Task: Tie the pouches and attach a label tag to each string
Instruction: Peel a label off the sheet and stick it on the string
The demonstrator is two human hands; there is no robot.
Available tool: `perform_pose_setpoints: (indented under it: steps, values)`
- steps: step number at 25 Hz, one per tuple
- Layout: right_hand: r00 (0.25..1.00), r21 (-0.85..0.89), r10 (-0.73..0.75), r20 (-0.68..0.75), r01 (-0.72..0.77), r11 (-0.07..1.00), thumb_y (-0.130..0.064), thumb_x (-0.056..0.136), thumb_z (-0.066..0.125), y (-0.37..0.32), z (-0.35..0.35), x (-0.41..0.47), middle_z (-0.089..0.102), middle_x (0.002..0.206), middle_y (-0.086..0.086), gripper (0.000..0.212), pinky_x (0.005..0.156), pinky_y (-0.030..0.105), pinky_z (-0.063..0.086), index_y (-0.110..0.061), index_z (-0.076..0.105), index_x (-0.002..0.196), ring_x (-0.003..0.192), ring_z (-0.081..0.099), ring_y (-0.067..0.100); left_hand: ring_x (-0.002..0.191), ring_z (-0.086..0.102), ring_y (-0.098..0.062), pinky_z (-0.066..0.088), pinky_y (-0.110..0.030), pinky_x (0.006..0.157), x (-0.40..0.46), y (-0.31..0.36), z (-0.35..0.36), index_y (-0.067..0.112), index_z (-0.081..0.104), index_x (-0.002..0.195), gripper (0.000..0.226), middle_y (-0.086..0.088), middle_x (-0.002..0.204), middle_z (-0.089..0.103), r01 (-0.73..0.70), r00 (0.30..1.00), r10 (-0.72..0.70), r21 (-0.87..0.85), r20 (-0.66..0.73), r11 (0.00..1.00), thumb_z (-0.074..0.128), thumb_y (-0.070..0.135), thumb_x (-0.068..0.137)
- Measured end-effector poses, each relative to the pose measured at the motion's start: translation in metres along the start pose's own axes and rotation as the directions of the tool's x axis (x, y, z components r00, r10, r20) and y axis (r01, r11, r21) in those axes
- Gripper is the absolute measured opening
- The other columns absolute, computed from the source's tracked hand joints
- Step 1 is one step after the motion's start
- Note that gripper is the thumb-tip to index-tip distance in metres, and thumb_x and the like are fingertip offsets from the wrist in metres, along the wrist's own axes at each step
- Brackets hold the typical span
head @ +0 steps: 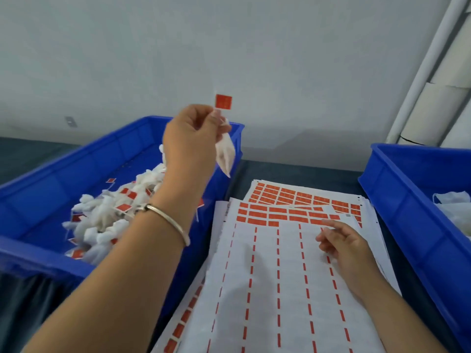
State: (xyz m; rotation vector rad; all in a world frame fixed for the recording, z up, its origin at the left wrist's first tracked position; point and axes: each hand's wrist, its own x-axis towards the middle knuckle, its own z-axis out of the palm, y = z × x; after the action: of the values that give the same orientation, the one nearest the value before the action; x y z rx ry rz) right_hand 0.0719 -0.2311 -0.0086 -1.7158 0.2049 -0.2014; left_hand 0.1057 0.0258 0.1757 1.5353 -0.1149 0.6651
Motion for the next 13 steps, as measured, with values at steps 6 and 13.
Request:
perform_pose_setpoints:
  steps: [6,13]
  values:
    - [0.999,-0.168,-0.023,0.036,0.029,0.985,-0.029,0.096,0.049,-0.003,0.009,-0.005,0.068,0.087,-0.009,0.013,0.054,0.007,0.044,-0.029,0.061,0.102,0.082,0.064,0.012,0.071,0.069,-0.009,0.056,-0.027,0.074,0.05,0.004,-0.094,0.021,0.059,0.077,0.019,0.001,0.074,0.066,0.005,0.994,0.019,0.227,-0.103,0.974,0.055,0.012,0.093]
    - [0.997,-0.318,-0.049,0.066,0.068,0.946,-0.023,0.095,0.052,-0.013,0.016,-0.013,0.068,0.09,-0.006,0.011,0.064,0.017,0.045,-0.028,0.061,0.1,0.083,0.063,0.014,0.058,0.05,-0.017,0.041,-0.029,0.054,0.077,-0.068,-0.137,0.008,0.064,0.078,0.022,-0.006,0.073,0.063,0.124,0.985,-0.169,0.787,-0.026,0.604,0.049,0.017,0.092]
